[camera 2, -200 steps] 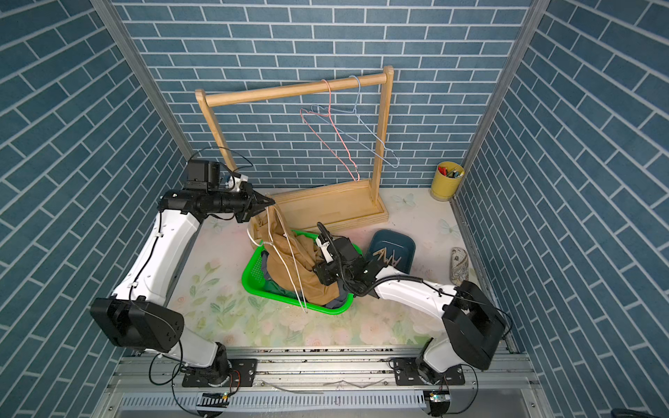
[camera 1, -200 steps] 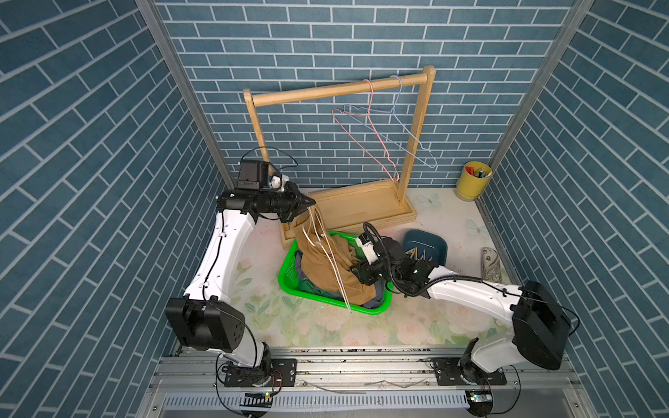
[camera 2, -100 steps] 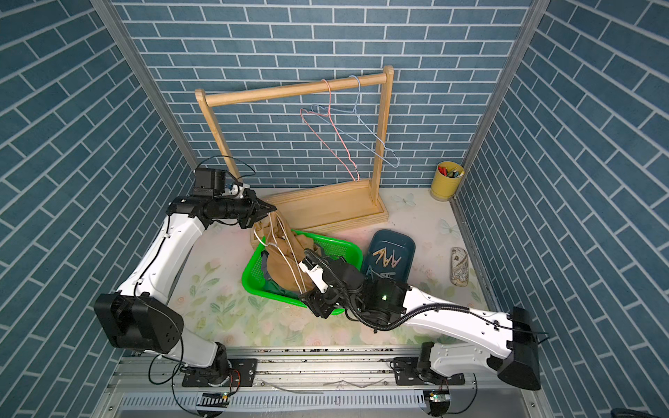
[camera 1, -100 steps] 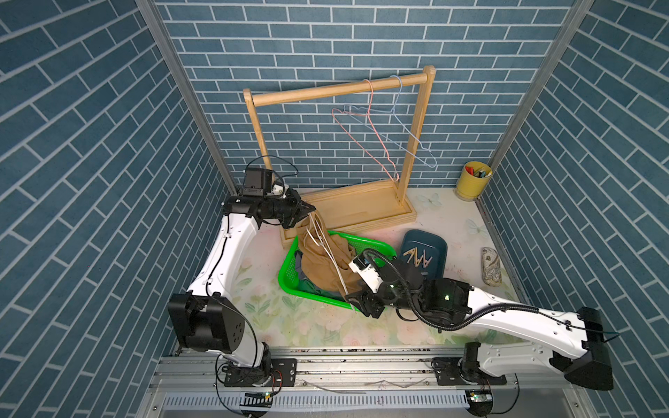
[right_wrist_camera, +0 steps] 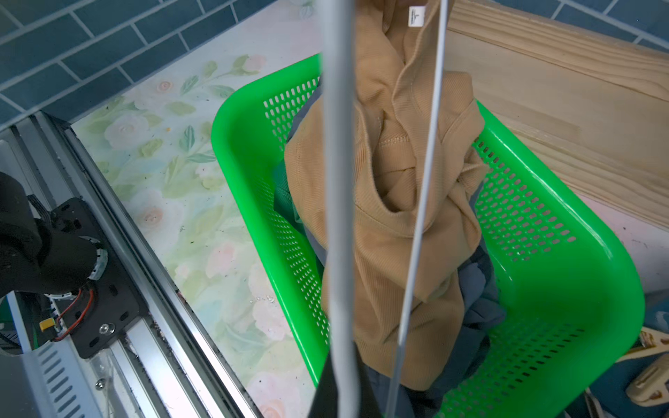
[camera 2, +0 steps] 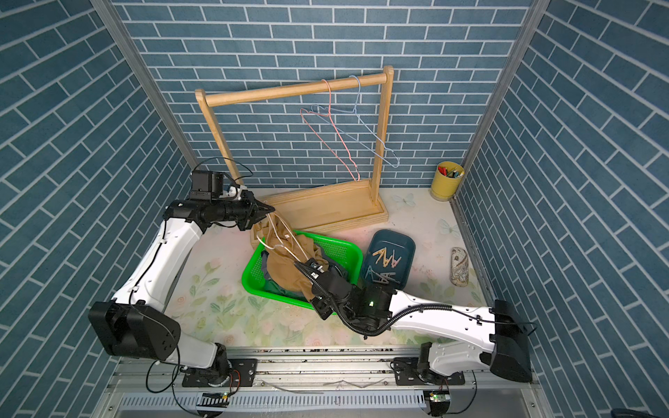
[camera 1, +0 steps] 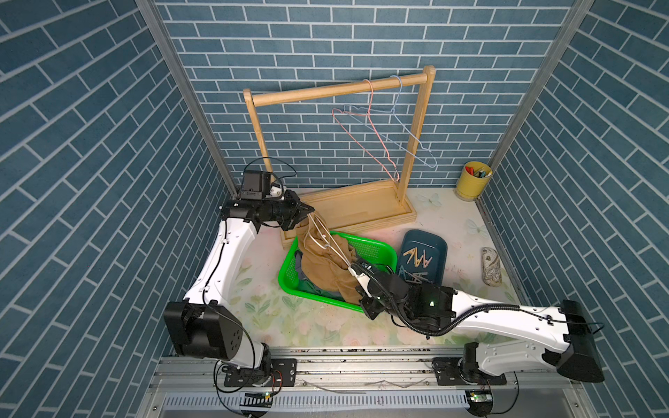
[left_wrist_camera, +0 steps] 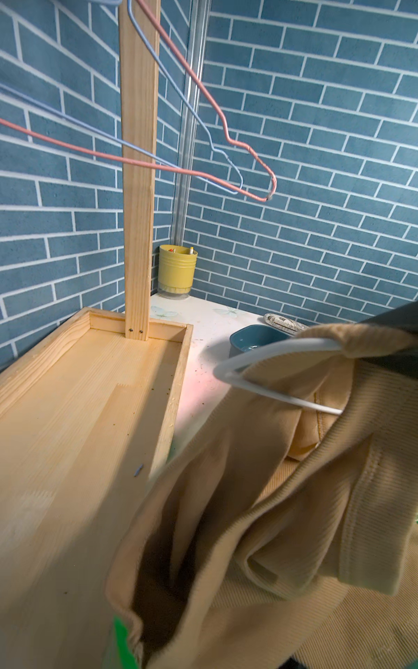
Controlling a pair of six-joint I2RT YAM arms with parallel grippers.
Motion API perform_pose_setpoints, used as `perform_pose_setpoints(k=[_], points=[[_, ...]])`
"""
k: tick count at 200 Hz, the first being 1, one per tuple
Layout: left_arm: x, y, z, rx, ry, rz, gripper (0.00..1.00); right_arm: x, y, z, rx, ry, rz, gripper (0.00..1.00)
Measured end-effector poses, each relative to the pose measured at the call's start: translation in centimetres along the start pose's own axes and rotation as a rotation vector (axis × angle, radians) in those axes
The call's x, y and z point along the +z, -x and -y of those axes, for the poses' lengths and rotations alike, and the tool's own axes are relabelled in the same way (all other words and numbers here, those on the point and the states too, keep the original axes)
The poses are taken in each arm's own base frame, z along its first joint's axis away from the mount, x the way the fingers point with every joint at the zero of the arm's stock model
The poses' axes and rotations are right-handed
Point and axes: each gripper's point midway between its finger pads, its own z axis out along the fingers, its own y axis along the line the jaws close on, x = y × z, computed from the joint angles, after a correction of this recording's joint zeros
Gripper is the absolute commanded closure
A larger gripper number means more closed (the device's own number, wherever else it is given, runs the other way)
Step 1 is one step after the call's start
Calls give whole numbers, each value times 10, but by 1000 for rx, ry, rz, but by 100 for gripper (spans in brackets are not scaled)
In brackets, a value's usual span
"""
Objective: Remove the clothespins securing tank tops to the hanger
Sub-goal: Remove the tank top from the hanger.
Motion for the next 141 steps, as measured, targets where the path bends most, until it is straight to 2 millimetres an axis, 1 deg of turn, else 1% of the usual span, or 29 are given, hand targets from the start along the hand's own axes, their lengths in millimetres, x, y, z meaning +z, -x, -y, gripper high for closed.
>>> perform_pose_setpoints(k=[8,31,46,62,77,93,116,127,134,141], points=[[1,-1,-4,0,12,-2,84,-3,-1,1,-2,-5,-1,100],[3,0,-16,17,51,7,79,-17,-8,7,-3,-16,-25,100],[4,1,-25,38,86,17,75,-32,-15,11,9,-12,-47,100],[3,2,-31,63,118,25,74,-52,-17,14,32,5,-64,100],[6,-6,-39,73,144,-1,73,-74,-13,16,74,29,-62,100],[14,-19,-47,75,156,-52,71,-95,-12,18,109,47,-68,100],[27,-40,-61,69,178,-130,68,-119,-15,26,148,42,-88,100],[35,-50,-65,79,188,-166,65,-130,-15,32,158,28,-93,100],[41,-50,-69,107,206,-155,63,-139,-17,37,158,14,-107,100],[48,-42,-74,135,226,-124,63,-149,-18,43,156,0,-114,100]])
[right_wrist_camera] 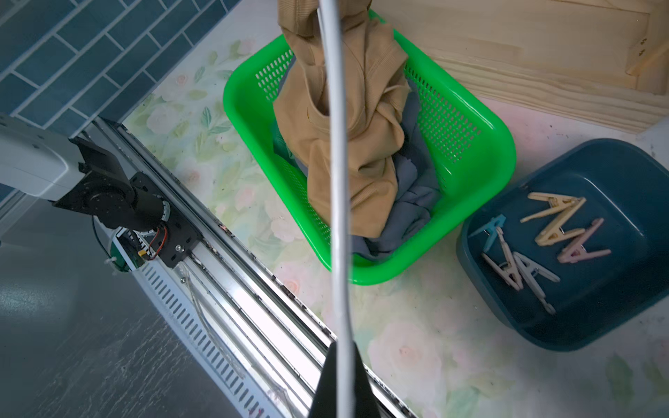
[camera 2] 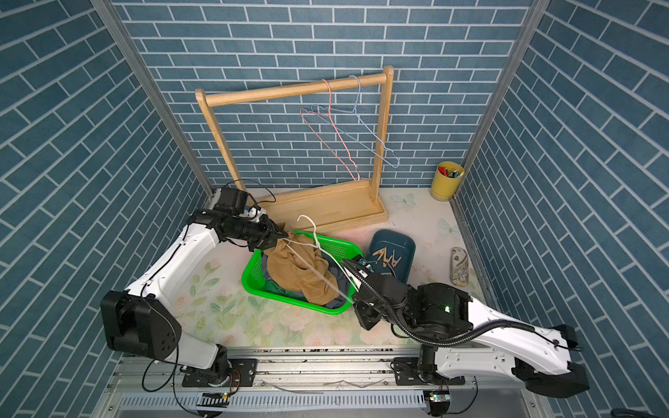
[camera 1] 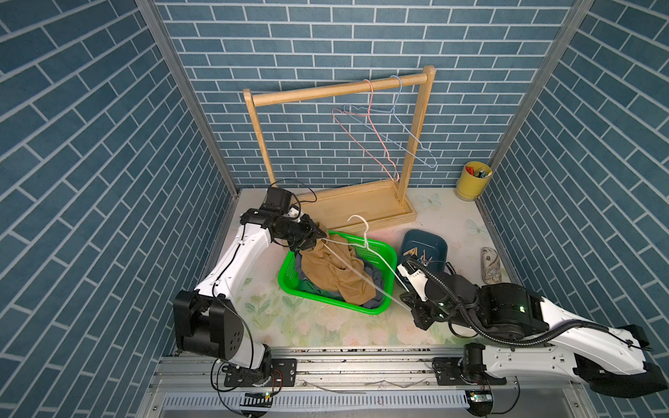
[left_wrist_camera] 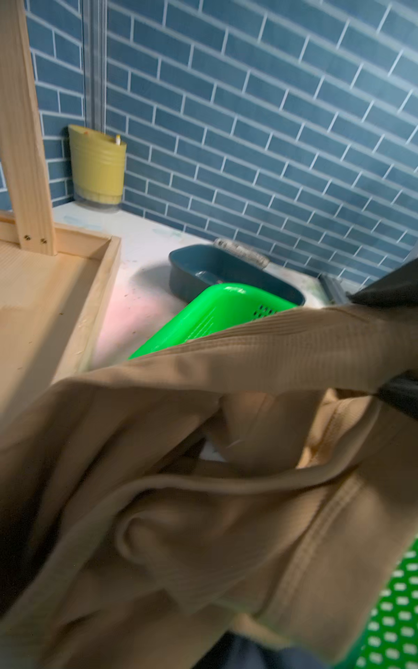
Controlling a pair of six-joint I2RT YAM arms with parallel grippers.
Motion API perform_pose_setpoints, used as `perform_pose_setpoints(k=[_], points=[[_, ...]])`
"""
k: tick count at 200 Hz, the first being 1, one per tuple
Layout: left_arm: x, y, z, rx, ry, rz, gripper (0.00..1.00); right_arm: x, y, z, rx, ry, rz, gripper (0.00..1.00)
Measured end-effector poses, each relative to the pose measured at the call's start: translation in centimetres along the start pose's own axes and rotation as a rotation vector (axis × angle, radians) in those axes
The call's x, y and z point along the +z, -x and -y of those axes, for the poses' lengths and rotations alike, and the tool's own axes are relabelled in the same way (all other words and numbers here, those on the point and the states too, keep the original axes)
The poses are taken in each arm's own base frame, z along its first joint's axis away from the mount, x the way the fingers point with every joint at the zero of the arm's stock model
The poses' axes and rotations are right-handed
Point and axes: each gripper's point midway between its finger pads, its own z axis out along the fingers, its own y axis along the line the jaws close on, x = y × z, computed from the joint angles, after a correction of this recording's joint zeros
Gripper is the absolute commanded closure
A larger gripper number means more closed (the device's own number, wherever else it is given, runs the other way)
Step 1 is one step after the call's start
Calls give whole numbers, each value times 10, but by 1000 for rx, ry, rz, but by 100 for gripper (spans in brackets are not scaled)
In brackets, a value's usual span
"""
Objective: Remove the clothespins securing tank tops to the hanger
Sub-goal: Remove the tank top from the hanger.
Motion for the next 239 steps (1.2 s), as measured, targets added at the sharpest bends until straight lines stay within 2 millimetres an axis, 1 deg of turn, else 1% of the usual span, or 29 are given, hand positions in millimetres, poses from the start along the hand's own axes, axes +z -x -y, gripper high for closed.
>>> perform_pose_setpoints(k=[4,16,33,40,54,69,84,98,111,127,141,153,167,181,192,211,224,239], points=[[3,5,-3,5,14,16,62,-6,1,3,6,-6,8,100],[16,16,-17,12,61,45,60,-33,16,12,40,-13,78,100],[34,23,-32,19,114,54,55,-68,33,24,86,-13,170,100],[38,25,-36,27,129,57,53,-81,36,29,103,-13,197,100],[44,27,-40,40,154,64,49,-100,38,42,122,-31,234,100],[49,30,-40,60,162,77,45,-110,37,53,128,-64,247,100],[54,29,-38,84,163,79,39,-112,36,59,125,-94,251,100],[65,20,-35,115,164,63,35,-112,36,63,122,-116,255,100],[77,4,-35,145,173,31,35,-111,37,66,121,-135,261,100],[91,-22,-40,177,198,-21,36,-106,34,68,114,-158,254,100],[102,-41,-50,188,218,-59,37,-99,30,70,104,-180,238,100],[108,-50,-62,178,232,-78,39,-93,26,71,95,-195,225,100],[114,-52,-74,151,230,-78,39,-88,23,72,89,-205,217,100],[119,-48,-79,127,210,-74,39,-87,22,73,91,-206,221,100],[124,-44,-78,119,193,-75,39,-88,21,73,94,-203,228,100],[127,-41,-75,117,177,-77,34,-90,23,74,102,-199,244,100],[123,-40,-71,125,174,-72,20,-89,24,73,102,-199,244,100],[112,-38,-62,165,194,-62,7,-84,27,70,90,-211,227,100]])
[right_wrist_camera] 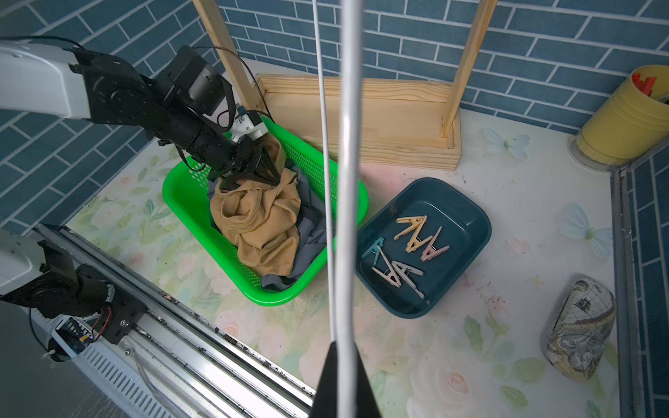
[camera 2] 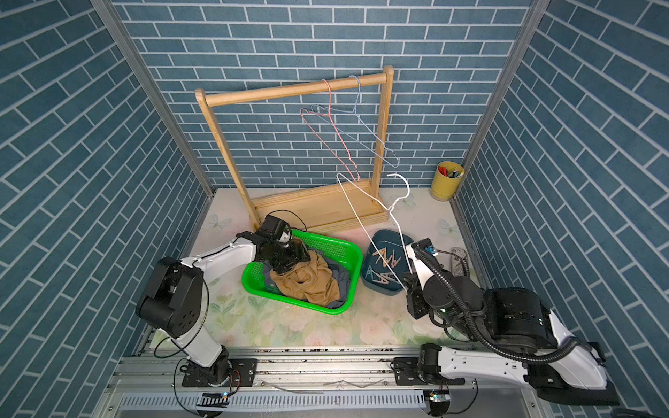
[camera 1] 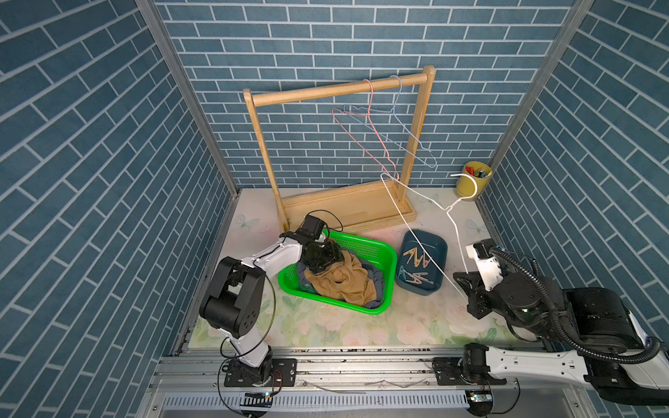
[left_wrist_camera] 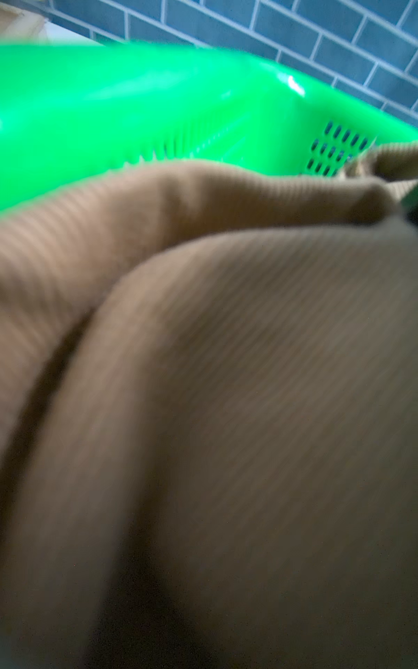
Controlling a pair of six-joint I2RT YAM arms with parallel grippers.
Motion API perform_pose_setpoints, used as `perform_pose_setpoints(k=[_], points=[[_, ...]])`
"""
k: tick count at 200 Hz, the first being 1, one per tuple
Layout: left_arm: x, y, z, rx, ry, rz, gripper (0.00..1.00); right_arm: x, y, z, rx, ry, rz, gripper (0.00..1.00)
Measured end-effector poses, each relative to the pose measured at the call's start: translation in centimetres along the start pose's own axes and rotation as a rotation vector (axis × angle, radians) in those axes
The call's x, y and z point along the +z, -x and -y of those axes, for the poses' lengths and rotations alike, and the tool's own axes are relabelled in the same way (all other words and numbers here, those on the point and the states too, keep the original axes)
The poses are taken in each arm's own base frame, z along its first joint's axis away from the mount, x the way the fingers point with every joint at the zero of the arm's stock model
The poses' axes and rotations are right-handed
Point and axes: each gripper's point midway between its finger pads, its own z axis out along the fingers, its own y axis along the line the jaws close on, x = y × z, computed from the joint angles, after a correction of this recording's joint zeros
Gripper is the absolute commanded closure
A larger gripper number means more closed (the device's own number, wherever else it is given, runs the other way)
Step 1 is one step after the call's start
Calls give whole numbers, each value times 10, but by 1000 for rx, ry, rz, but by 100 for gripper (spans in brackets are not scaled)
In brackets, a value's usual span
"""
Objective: Remove the clothespins securing tank tops to the hanger
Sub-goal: Remove the tank top from the hanger, then adjust the hanger.
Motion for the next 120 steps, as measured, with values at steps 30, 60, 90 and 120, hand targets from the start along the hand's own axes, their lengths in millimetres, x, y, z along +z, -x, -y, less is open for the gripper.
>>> perform_pose_setpoints(k=[30,60,90,120], points=[[-64,25,20,84,82,112,1,13,19,-22,-52,-27,-32,100],[-144,48,42,145,73,268,1,24,55,-45,-85,-38,-22,100],[-167,42,25,122,112,288,1,36,96,-50,-41,-39,-11,100],[-157,33,-1,73,151,242,1,51,145,-54,14,-14,19,100]])
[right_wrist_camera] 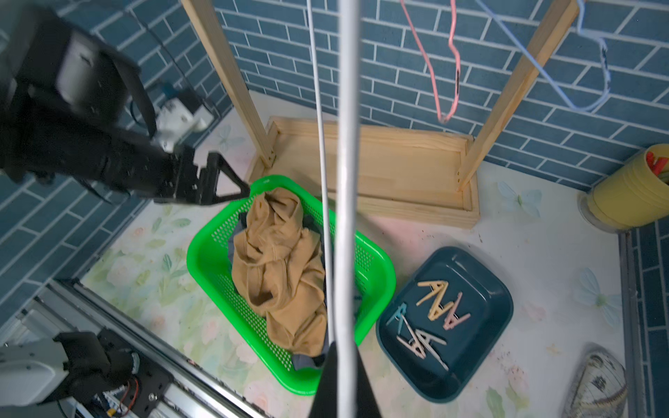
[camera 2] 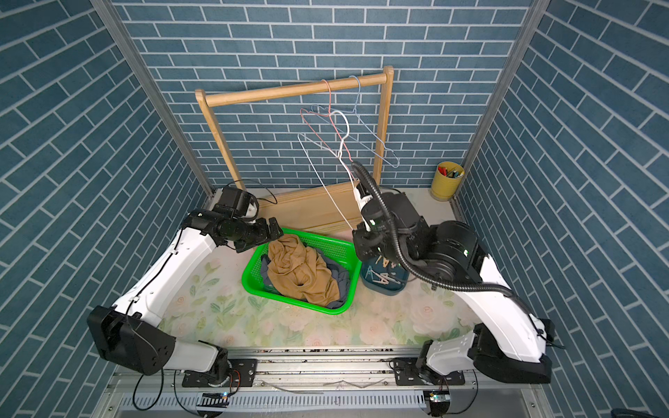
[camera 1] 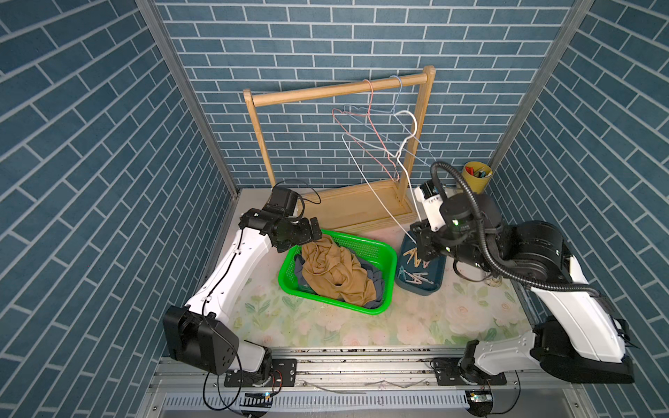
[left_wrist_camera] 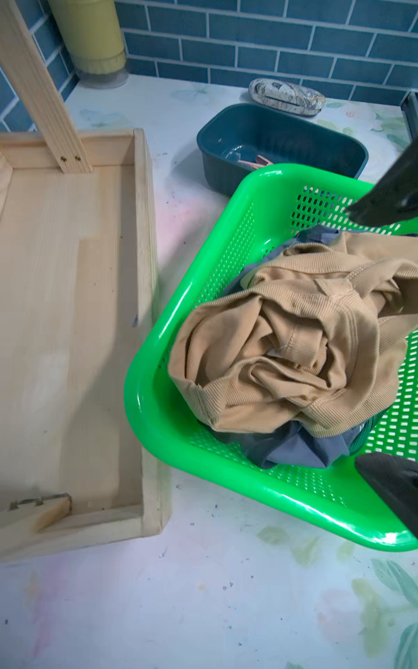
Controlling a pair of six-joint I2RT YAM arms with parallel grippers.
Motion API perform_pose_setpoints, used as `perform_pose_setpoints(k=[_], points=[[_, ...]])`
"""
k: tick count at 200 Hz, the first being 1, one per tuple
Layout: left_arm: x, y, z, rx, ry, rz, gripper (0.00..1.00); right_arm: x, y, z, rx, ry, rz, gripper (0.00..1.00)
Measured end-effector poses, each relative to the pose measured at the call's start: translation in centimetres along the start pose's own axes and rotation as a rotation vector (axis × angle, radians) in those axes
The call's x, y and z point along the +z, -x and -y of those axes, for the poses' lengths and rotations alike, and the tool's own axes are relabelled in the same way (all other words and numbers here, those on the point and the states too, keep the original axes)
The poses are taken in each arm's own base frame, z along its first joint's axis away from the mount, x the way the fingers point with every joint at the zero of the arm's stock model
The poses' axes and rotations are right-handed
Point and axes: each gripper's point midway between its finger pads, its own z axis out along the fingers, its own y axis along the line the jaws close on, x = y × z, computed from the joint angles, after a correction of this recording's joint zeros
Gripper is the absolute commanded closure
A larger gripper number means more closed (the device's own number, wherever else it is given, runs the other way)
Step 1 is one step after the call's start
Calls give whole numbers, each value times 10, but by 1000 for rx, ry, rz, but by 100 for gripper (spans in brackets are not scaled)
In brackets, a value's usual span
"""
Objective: Remove the clothespins securing tank tops to the hanger
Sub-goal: Adjust the hanger.
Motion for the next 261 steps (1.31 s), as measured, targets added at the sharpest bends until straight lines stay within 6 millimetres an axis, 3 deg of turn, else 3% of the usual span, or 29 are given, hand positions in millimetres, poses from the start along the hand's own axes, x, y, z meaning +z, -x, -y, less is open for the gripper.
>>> perform_pose_setpoints(k=[24,50,88,123,144,185,204,224,261], points=[[0,-2,-6,-22,4,-10,1,17,38,-3,29,20,20,100],[-5,-4,-2,-27,-24,-7,1,51,57,-1,58,48,-9,100],[-6,-5,3,-28,-46,-16,1,114,43,13,95,59,-143,100],[-10,5,14,-20,-82,-6,1,142,39,9,82,97,-174,100],[-35,38,40,-1,-145,87,1,154,40,0,73,137,-174,100],[-127,122,114,-4,-408,383,2,177,27,-12,75,195,-221,100],[-149,160,136,-72,-534,462,6,187,18,-17,74,214,-238,100],[-140,194,141,-195,-621,475,9,189,10,-21,77,235,-242,100],[-83,233,144,-432,-713,396,11,170,18,-30,70,284,-165,100]])
